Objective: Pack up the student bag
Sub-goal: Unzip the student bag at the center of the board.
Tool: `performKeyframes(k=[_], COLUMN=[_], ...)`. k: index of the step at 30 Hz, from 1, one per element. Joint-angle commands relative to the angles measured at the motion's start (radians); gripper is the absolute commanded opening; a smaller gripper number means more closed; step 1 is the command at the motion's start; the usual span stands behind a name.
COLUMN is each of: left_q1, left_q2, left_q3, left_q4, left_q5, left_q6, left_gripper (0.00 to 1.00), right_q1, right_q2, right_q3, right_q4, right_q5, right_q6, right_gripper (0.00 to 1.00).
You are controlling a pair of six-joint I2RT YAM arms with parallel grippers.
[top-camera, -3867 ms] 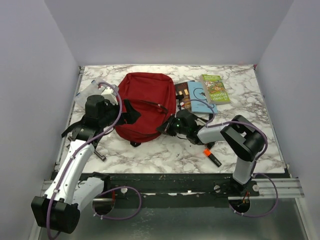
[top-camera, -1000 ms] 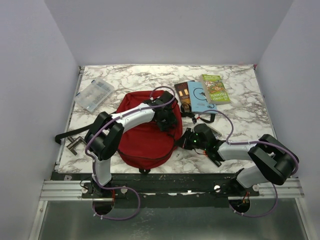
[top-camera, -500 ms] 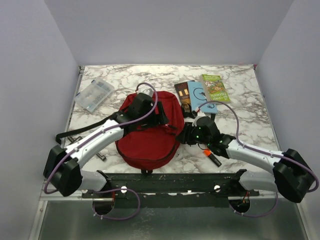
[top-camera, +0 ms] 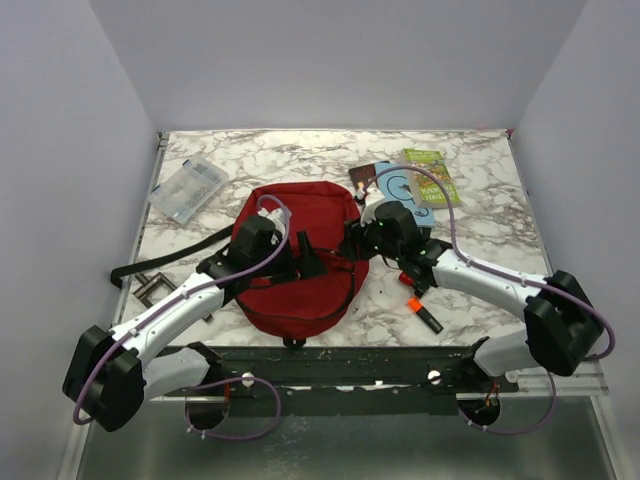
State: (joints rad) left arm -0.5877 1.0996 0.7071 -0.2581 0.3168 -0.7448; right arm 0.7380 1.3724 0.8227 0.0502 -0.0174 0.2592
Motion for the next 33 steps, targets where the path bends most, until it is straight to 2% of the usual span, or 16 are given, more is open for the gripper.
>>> performKeyframes(k=[1, 4, 11, 14, 20, 24, 27, 28, 33], left_q1=[-0.035, -0.037, -0.041, -0.041, -0.040, -0.037, -0.028, -0.024, -0.011], left_q2=[0.014, 0.032, 0.046, 0.046, 0.029, -0.001, -0.007, -0.008, -0.005], left_q3=[-0.080, -0.106, -0.165, -0.180, -0.147, -0.109, -0.067, -0.051, 0.007], left_q4=[0.100, 0.125, 0.167, 0.176, 0.168, 0.124, 0.077, 0.057, 0.012], left_q5=[0.090, 0.104, 0.113, 0.113, 0.128, 0.116, 0.107, 0.107, 0.089], left_q6=[-0.033, -0.047, -0.057, -0.061, -0.042, -0.019, 0.002, 0.008, 0.030], left_gripper=[0.87, 0.84, 0.72, 0.65, 0.65, 0.70, 0.72, 0.72, 0.73], right_q1=[-0.019, -0.026, -0.057, -0.057, -0.057, -0.057, -0.057, -0.057, -0.066], right_q2=[0.099, 0.155, 0.237, 0.261, 0.310, 0.299, 0.308, 0.310, 0.275], right_q3=[0.039, 0.047, 0.075, 0.077, 0.099, 0.077, 0.099, 0.121, 0.134], right_q4=[-0.018, 0.002, -0.012, 0.005, 0.000, 0.040, 0.027, -0.015, -0.008], right_q5=[-0.088, -0.150, -0.090, -0.122, -0.259, -0.313, -0.353, -0.386, -0.473], right_q6=[-0.195, -0.241, -0.306, -0.338, -0.377, -0.341, -0.270, -0.263, 0.057], right_gripper=[0.55, 0.55, 0.53, 0.53, 0.51, 0.51, 0.43, 0.38, 0.07])
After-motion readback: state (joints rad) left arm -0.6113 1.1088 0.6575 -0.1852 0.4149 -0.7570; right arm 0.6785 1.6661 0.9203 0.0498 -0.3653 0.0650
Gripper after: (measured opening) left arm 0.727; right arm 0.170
